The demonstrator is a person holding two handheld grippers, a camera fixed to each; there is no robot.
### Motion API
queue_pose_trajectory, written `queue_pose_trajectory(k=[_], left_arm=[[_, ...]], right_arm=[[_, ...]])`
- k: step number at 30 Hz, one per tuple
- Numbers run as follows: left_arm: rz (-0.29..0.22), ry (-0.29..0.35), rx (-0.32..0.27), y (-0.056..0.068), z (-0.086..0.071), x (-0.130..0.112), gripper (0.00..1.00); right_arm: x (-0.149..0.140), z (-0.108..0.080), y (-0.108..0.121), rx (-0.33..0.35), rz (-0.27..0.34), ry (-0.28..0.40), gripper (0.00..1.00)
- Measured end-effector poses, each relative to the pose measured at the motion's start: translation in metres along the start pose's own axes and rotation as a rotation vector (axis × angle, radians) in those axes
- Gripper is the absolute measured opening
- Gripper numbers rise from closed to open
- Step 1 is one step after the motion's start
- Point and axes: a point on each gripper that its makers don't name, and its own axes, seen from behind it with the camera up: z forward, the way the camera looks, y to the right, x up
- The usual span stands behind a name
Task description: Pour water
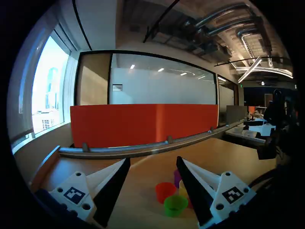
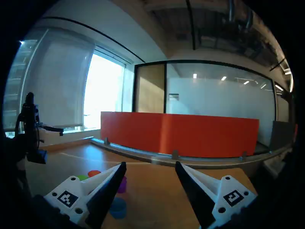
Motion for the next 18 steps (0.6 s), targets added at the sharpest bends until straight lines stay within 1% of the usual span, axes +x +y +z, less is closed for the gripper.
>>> queue_pose_trajectory(k=[3,6,11,18], left_arm=[[-0.015,0.008,-0.049,0.01,0.0,0.002,0.89],[-0.019,0.017,-0.085,0.015,-0.002,0.006,0.89],[0.019,0.02,-0.095,0.015,-0.005,0.007,0.89],[0.058,-0.021,-0.126,0.022,-0.004,-0.003,0.89]], right_arm=[[0.003,0.0,-0.009,0.045,-0.003,0.003,0.99],[0.006,-0.001,-0.019,0.084,-0.022,0.008,0.99],[0.007,0.0,-0.029,0.123,-0.055,0.008,0.99],[-0.001,0.002,-0.036,0.166,-0.045,-0.035,1.0]])
